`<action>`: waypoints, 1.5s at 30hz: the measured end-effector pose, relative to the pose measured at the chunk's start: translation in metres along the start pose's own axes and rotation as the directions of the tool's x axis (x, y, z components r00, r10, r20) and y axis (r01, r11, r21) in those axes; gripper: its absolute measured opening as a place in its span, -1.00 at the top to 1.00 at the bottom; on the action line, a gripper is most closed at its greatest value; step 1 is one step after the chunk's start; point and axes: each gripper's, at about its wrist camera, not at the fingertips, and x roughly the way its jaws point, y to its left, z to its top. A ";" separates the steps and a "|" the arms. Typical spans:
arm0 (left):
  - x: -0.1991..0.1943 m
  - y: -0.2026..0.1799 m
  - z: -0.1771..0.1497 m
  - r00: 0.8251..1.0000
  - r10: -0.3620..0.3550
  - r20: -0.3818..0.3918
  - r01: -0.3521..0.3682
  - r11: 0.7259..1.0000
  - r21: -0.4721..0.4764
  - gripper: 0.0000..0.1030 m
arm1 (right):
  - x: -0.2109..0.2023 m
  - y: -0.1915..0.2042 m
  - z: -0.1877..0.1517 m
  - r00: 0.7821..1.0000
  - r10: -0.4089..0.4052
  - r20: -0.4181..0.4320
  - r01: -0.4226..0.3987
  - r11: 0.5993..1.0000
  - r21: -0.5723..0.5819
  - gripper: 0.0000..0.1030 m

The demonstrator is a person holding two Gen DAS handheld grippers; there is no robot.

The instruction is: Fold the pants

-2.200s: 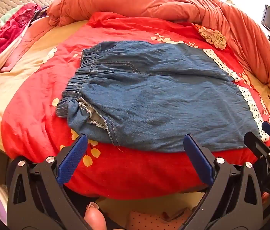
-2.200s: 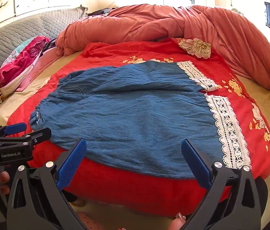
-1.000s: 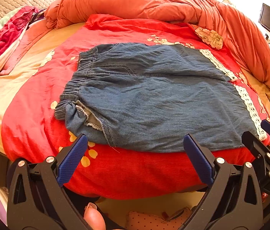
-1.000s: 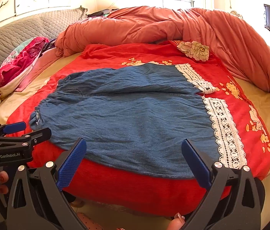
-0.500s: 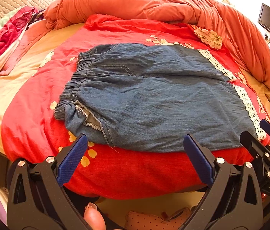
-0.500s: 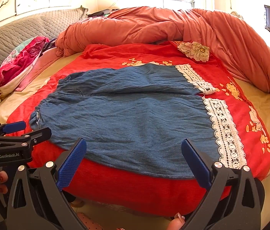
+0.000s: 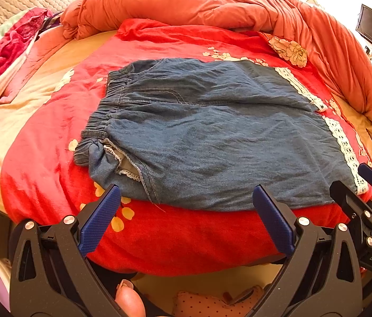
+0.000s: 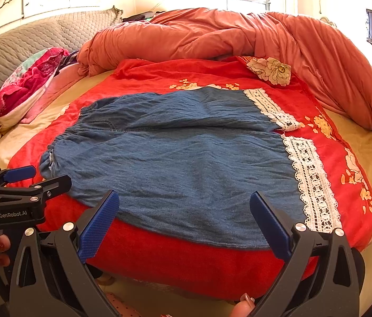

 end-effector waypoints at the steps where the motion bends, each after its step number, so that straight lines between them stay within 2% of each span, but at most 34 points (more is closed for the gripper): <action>1: 0.001 0.000 0.001 1.000 0.000 -0.001 0.000 1.000 0.001 -0.82 | 0.001 0.000 0.000 1.000 -0.001 0.000 0.001 1.000 -0.001 -0.92; 12: 0.012 0.005 0.012 0.999 -0.033 0.000 0.033 0.999 -0.004 -0.82 | 0.013 0.000 0.009 1.000 -0.002 -0.009 0.002 1.000 -0.018 -0.92; 17: 0.019 0.024 0.035 1.000 -0.026 0.011 0.027 0.999 -0.033 -0.82 | 0.029 -0.002 0.028 1.000 0.004 -0.021 -0.005 0.999 -0.050 -0.92; 23: 0.037 0.072 0.077 0.999 0.035 0.024 -0.032 0.992 -0.120 -0.82 | 0.058 0.000 0.072 0.997 0.073 -0.039 -0.076 0.992 -0.098 -0.92; 28: 0.067 0.116 0.116 0.998 0.054 -0.009 -0.055 0.984 -0.171 -0.82 | 0.090 0.012 0.120 0.992 0.121 -0.019 -0.122 0.977 -0.173 -0.92; 33: 0.108 0.135 0.152 0.993 0.099 -0.059 -0.106 0.985 -0.135 -0.82 | 0.131 0.031 0.162 0.980 0.194 -0.043 -0.198 0.947 -0.254 -0.92; 36: 0.131 0.143 0.167 0.995 0.066 -0.072 -0.075 0.989 -0.126 -0.82 | 0.156 0.046 0.181 0.974 0.213 -0.074 -0.225 0.918 -0.327 -0.92; 39: 0.147 0.148 0.171 0.997 0.029 -0.071 -0.038 0.992 -0.121 -0.82 | 0.180 0.053 0.193 0.968 0.229 -0.104 -0.251 0.902 -0.351 -0.92; 44: 0.168 0.148 0.169 0.996 -0.002 -0.092 -0.009 0.993 -0.119 -0.47 | 0.224 0.064 0.205 0.956 0.244 -0.162 -0.289 0.873 -0.394 -0.92; 45: 0.172 0.146 0.170 0.995 -0.004 -0.096 -0.005 0.995 -0.098 -0.28 | 0.231 0.065 0.207 0.951 0.254 -0.176 -0.305 0.866 -0.396 -0.92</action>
